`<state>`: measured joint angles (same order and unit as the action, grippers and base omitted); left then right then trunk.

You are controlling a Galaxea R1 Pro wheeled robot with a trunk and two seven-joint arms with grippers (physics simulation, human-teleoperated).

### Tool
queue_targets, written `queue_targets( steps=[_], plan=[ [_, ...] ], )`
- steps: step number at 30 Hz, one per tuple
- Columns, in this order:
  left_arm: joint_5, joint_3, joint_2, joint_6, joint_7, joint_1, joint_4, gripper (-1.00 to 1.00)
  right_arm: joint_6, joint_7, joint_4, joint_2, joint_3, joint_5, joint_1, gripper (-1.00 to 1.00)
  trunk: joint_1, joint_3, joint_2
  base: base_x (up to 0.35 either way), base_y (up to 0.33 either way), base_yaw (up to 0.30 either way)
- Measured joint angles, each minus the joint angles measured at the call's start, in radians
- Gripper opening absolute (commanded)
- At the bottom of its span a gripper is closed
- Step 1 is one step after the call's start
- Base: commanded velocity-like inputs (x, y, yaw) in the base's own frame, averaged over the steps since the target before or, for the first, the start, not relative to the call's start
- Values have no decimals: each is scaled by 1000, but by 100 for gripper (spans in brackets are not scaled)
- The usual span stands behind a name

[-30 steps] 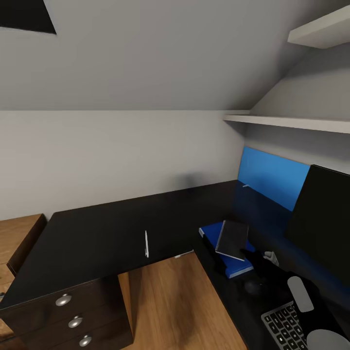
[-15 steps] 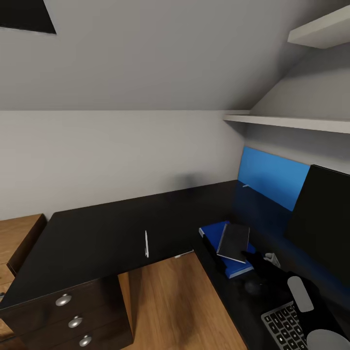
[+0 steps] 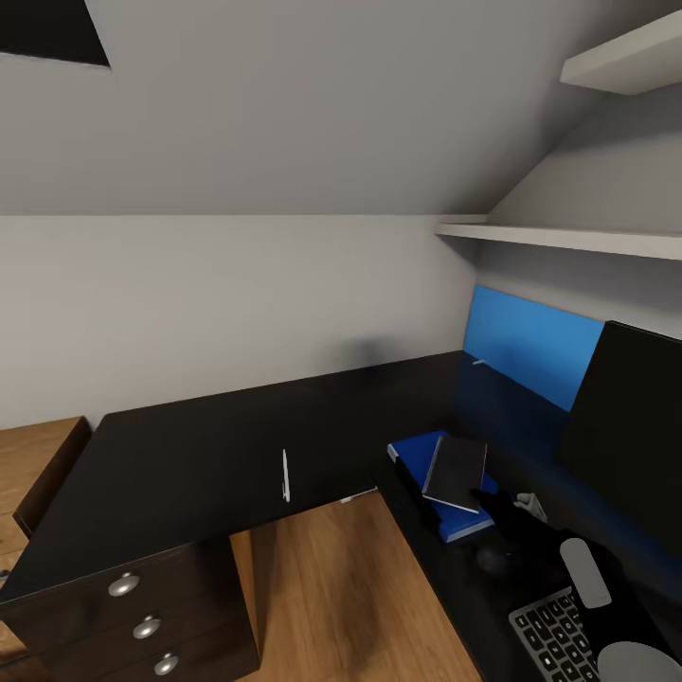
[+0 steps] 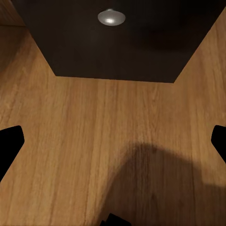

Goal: In the bedroom, organize the workspace by keeping the computer under the desk, ensuring the monitor is on the desk, placing the keyboard on the desk next to the monitor, placing the mouse on the desk next to the keyboard, moving the folder from the swivel chair onto the desk next to the mouse, stacking the notebook on top of the folder with the pen on top of the notebook, and positioning the swivel chair next to the desk.

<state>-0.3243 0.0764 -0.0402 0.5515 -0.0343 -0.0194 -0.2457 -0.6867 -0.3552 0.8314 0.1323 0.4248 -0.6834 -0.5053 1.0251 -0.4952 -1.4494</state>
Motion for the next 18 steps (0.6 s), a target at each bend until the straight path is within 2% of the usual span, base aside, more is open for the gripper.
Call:
queue_targets(
  steps=[8, 9, 13, 14, 15, 18],
  plan=[
    [0, 0, 0, 0, 0, 0, 0, 100, 0, 0, 0, 0, 0, 0, 0, -100, 0, 0, 0, 0, 0, 0],
    [0, 0, 0, 0, 0, 0, 0, 100, 0, 0, 0, 0, 0, 0, 0, 100, 0, 0, 0, 0, 0, 0],
    [0, 0, 0, 1, 0, 0, 0, 100, -1, -1, 0, -1, 0, -2, 0, 100, 0, 0, 0, 0, 0, 0],
    [0, 0, 0, 1, 0, 0, 0, 100, -7, -3, 2, -1, 0, -32, -1, 100, 0, 0, 0, 0, 0, 0],
    [0, 0, 0, 1, 0, 0, 0, 100, -9, -5, 14, -1, 0, -42, -1, 100, 0, 0, 0, 0, 0, 0],
    [0, 0, 0, 0, 0, 0, 0, 100, -7, -4, 22, 0, 0, -32, -1, 100, 0, 0, 0, 0, 0, 0]
  ],
)
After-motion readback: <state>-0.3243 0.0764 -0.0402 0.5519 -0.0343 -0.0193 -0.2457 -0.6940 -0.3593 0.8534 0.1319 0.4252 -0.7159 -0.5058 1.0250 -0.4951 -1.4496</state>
